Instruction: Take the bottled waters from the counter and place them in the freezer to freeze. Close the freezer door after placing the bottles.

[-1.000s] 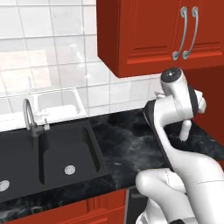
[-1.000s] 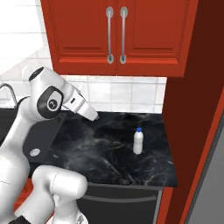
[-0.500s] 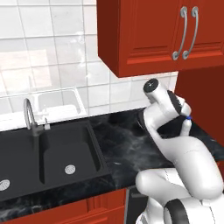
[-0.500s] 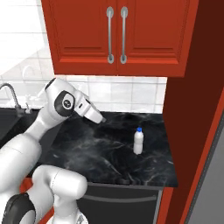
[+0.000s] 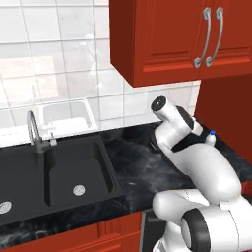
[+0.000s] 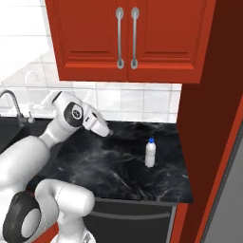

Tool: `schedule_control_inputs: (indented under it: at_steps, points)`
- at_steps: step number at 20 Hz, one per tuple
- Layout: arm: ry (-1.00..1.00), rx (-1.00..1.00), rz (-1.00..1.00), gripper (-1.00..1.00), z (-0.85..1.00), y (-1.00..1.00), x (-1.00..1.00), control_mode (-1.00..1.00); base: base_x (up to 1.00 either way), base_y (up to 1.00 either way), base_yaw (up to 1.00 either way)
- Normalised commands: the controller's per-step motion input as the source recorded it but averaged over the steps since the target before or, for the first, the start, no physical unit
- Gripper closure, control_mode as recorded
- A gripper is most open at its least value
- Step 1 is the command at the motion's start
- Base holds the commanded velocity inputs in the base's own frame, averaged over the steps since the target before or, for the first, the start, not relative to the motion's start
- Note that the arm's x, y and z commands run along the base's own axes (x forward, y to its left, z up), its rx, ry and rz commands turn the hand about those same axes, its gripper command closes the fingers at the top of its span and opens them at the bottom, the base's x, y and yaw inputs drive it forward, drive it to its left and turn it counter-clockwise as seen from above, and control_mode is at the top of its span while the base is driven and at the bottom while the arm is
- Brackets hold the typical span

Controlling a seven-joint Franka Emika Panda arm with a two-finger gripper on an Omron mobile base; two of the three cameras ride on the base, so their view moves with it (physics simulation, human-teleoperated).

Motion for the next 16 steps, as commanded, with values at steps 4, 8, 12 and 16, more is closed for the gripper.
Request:
schedule_control_inputs:
  at_steps: [4, 8, 12, 16]
  points:
    - [-0.25, -0.07, -0.02, -1.00, -0.59, 0.00, 0.00, -1.00, 0.00, 0.00, 0.00]
    - [-0.25, -0.12, -0.03, -1.00, -0.62, 0.00, 0.03, -1.00, 0.00, 0.00, 0.00]
    - [-0.21, -0.08, -0.03, -1.00, -0.42, 0.00, 0.00, -1.00, 0.00, 0.00, 0.00]
    - [-0.12, -0.04, -0.09, -1.00, -0.10, -0.01, 0.00, -1.00, 0.00, 0.00, 0.00]
